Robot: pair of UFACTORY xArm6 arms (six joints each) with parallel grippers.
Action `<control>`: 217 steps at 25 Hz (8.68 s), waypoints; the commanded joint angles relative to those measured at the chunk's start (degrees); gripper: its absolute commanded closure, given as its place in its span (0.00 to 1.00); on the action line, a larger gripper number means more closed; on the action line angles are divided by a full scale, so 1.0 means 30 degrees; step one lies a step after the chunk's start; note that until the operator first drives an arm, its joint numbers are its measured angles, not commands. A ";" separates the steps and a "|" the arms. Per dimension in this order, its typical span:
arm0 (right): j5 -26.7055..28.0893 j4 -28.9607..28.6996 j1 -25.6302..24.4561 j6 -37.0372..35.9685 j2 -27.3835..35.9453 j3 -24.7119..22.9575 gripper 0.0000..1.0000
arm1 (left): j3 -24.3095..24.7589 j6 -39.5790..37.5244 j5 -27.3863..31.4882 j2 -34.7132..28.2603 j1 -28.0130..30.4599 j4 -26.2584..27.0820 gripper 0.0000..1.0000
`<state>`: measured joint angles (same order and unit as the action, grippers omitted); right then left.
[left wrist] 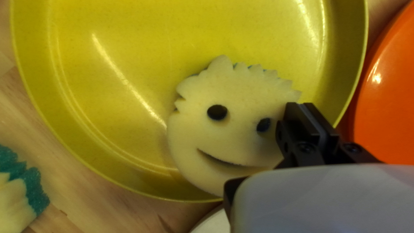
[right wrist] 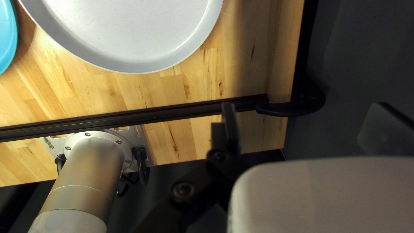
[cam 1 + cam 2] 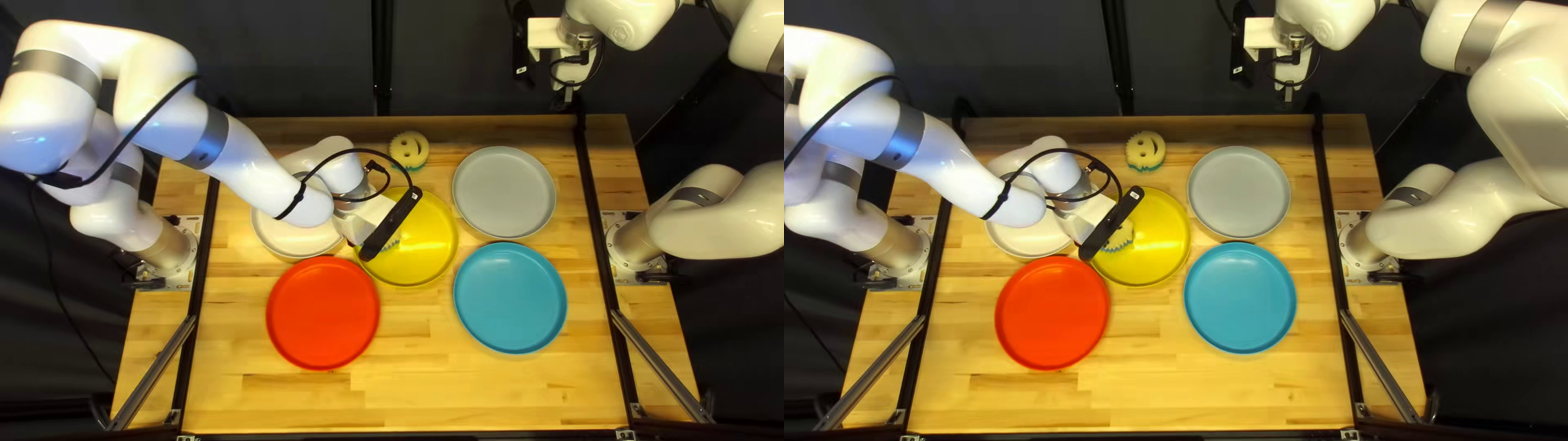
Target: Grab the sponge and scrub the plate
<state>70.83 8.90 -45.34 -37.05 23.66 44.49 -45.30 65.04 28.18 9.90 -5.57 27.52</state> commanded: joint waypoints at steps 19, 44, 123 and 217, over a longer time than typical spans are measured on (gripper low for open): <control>0.0000 0.0000 0.0000 0.0000 0.0000 0.0000 0.00 | 0.0225 -0.1768 -0.1164 0.0156 0.2950 0.0088 1.00; 0.0000 0.0000 0.0000 0.0000 0.0000 0.0000 0.00 | -0.2954 0.0687 0.0648 0.2626 0.0498 0.0430 1.00; 0.0000 0.0000 0.0000 0.0000 0.0000 0.0000 0.00 | -0.2218 -0.2768 -0.1565 0.2191 0.3620 -0.1453 1.00; 0.0000 0.0000 0.0000 0.0000 0.0000 0.0000 0.00 | -0.4035 -0.1667 -0.0071 0.2987 0.1626 -0.0973 1.00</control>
<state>70.83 8.90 -45.34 -37.05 23.66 44.49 -53.68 59.51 27.19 16.05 -0.04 24.78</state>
